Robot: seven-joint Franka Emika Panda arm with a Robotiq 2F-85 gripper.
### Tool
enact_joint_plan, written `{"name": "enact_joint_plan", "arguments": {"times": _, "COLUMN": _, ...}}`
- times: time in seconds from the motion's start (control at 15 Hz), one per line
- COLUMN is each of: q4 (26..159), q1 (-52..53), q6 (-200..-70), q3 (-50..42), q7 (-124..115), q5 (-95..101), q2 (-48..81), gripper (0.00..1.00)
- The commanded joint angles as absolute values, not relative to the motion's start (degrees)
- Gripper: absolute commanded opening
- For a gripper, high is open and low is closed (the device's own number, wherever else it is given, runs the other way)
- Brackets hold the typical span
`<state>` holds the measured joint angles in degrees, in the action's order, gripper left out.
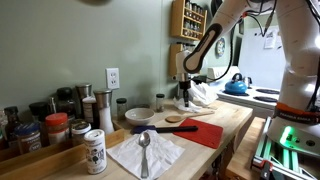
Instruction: Take a tissue out of the box and use it to wipe the table
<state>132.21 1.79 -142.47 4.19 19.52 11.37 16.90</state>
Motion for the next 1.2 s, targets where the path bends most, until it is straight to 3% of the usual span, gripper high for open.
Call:
{"name": "enact_joint_plan", "arguments": {"times": 0.0, "q4": 132.92, "q1": 0.79, "q6": -138.76, "q3": 7.02, "q7": 27.53, "q5": 8.82, "q2": 16.08, "gripper": 0.00}}
{"name": "enact_joint_plan", "arguments": {"times": 0.4, "q4": 131.63, "q1": 0.83, "q6": -141.03, "q3": 9.68, "q7": 30.25, "q5": 3.38, "q2": 17.10, "gripper": 0.00}}
{"name": "enact_joint_plan", "arguments": {"times": 1.0, "q4": 130.88, "q1": 1.42, "q6": -147.07, "q3": 6.61, "q7": 17.83, "q5": 2.41, "q2": 16.76, "gripper": 0.00}}
{"name": "enact_joint_plan", "arguments": {"times": 1.07, "q4": 131.02, "q1": 1.35, "q6": -146.41, "q3": 6.60, "q7": 17.46, "q5": 2.15, "q2": 16.22, "gripper": 0.26}}
{"name": "enact_joint_plan", "arguments": {"times": 1.13, "q4": 131.25, "q1": 0.81, "q6": -145.16, "q3": 7.12, "q7": 18.61, "q5": 1.18, "q2": 15.22, "gripper": 0.27}}
